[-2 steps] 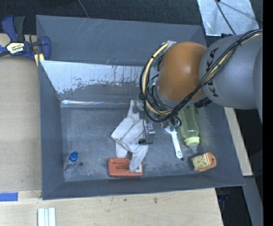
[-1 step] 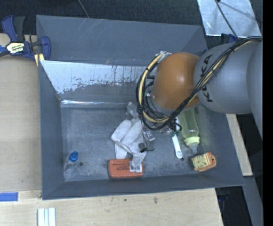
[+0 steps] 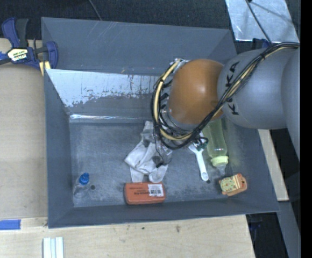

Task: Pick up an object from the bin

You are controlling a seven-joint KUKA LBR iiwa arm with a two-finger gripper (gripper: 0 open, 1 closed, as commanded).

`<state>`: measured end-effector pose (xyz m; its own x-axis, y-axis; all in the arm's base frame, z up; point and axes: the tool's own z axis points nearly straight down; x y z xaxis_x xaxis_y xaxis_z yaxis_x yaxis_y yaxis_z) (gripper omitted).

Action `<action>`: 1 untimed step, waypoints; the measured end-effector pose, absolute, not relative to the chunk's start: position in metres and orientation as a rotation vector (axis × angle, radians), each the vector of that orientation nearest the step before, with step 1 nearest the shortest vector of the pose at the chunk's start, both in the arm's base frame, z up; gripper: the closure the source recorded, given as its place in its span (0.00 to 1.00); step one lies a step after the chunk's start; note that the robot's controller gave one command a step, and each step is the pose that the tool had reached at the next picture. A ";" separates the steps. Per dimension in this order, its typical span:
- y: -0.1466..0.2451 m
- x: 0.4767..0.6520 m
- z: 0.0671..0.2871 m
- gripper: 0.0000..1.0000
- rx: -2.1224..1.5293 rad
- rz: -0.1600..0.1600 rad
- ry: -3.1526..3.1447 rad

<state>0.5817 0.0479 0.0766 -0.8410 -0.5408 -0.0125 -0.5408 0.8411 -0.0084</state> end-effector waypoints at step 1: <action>0.048 0.582 0.077 1.00 -0.880 -0.007 3.001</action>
Offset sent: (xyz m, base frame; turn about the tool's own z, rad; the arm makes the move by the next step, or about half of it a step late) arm 0.0057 -0.0177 0.1678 0.0096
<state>0.5817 0.0478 0.0766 -0.8414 -0.5402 -0.0124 -0.5401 0.8415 -0.0084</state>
